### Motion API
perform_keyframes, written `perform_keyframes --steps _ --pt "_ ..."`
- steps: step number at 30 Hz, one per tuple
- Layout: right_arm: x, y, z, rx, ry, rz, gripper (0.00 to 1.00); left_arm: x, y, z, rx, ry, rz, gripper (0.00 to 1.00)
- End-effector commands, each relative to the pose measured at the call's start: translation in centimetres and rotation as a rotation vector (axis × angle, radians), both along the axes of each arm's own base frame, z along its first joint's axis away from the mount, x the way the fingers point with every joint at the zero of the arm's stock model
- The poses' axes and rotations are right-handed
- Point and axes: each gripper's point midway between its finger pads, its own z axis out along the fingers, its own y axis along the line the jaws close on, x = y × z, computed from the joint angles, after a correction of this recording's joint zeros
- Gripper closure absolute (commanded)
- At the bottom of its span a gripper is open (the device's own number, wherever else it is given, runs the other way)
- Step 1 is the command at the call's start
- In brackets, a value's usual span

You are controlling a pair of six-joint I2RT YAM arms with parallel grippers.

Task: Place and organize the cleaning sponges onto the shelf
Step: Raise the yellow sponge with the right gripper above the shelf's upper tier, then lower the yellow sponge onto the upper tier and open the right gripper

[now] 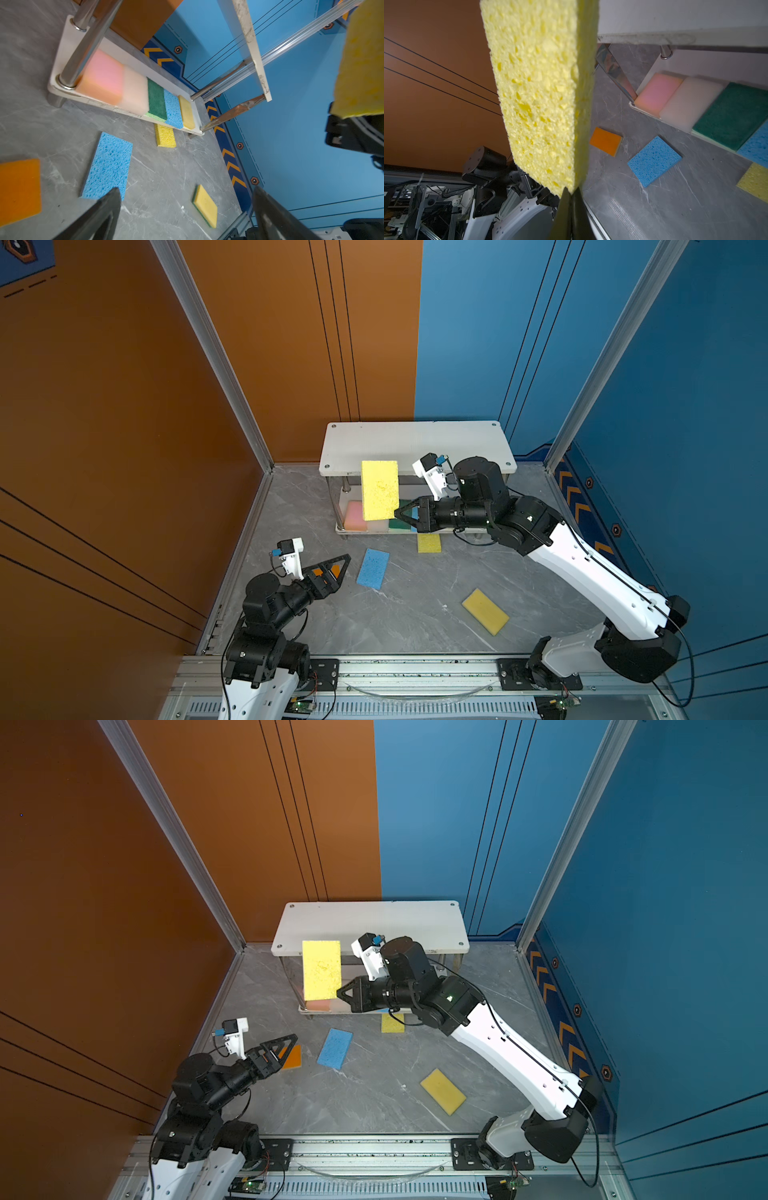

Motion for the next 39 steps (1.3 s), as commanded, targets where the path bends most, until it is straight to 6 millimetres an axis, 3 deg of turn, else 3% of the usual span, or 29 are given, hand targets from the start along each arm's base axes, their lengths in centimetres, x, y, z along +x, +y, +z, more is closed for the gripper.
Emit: perform_keyframes --steps 1,5,14,22,33,34,37,39 --pt "2.6 0.3 -0.5 -0.067 0.054 -0.052 1.00 -0.3 1.0 -2.0 0.075 0.054 0.041 0.02" --pt "5.1 2.4 1.3 -0.039 0.080 -0.050 1.00 -0.3 0.9 -2.1 0.077 0.060 0.035 0.02" --pt "11.1 5.8 0.4 0.003 0.124 -0.089 1.00 -0.3 0.8 -2.4 0.078 0.073 0.027 0.02" --pt "13.2 7.5 -0.6 0.047 0.125 -0.083 1.00 0.2 0.5 -3.0 0.078 0.102 0.007 0.02" --pt "14.6 9.0 -1.0 0.103 0.135 -0.081 1.00 0.2 0.4 -3.0 0.070 0.107 0.004 0.02" --pt "14.7 9.0 -0.9 0.110 0.134 -0.080 0.98 0.2 0.4 -3.0 0.069 0.109 0.001 0.02" --pt "15.0 9.1 -0.9 0.123 0.138 -0.082 0.72 0.1 0.3 -3.0 0.068 0.109 -0.002 0.02" --pt "15.1 9.1 -0.8 0.125 0.138 -0.086 0.61 0.2 0.4 -3.1 0.068 0.111 -0.001 0.02"
